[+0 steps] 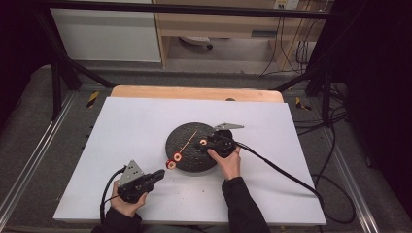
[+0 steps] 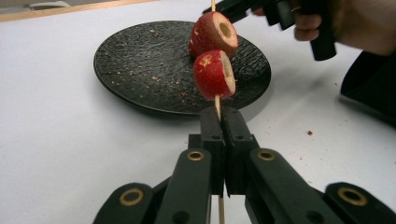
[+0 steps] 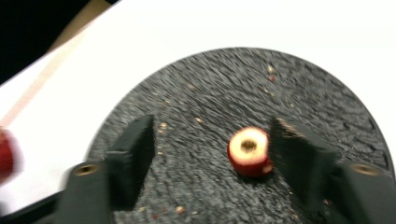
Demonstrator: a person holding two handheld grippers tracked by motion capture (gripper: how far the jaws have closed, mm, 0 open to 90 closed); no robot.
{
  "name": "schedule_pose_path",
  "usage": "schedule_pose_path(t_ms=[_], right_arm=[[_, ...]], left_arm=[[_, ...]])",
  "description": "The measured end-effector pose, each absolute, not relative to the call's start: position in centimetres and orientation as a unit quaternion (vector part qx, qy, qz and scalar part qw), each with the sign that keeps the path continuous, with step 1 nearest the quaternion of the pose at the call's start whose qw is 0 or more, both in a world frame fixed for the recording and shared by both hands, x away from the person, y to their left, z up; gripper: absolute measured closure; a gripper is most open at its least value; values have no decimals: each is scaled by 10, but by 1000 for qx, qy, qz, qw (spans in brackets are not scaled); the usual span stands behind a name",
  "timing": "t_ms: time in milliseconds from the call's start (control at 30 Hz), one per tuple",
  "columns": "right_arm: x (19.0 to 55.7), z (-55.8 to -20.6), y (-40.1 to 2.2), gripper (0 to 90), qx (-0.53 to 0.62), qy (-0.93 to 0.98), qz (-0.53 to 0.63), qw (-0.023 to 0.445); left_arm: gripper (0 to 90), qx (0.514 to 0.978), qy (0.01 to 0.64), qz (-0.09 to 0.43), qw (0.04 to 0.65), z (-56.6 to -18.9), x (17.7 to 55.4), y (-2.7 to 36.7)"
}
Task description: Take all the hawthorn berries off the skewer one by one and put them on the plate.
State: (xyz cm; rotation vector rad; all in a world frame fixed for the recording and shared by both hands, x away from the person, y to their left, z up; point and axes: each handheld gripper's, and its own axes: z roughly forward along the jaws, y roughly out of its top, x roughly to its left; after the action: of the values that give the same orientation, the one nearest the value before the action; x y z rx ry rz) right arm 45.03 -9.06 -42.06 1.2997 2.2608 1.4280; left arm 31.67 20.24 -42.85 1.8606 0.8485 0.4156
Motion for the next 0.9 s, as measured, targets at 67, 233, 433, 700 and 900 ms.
schedule_pose_path(t_ms=[67, 233, 433, 700, 900], right_arm=[[445, -415, -91, 202, 427, 760, 484, 81], [429, -407, -91, 88, 413, 763, 493, 64], [412, -405, -88, 47, 406, 763, 501, 53], [398, -408, -81, 30, 401, 756, 516, 42], [396, -409, -76, 38, 407, 745, 527, 34]], left_arm=[[884, 771, 351, 173, 503, -429, 317, 202], [884, 772, 351, 172, 502, -429, 317, 201], [883, 773, 350, 172, 501, -429, 317, 201], [884, 774, 348, 172, 500, -430, 317, 199], [884, 775, 347, 171, 500, -430, 316, 198]])
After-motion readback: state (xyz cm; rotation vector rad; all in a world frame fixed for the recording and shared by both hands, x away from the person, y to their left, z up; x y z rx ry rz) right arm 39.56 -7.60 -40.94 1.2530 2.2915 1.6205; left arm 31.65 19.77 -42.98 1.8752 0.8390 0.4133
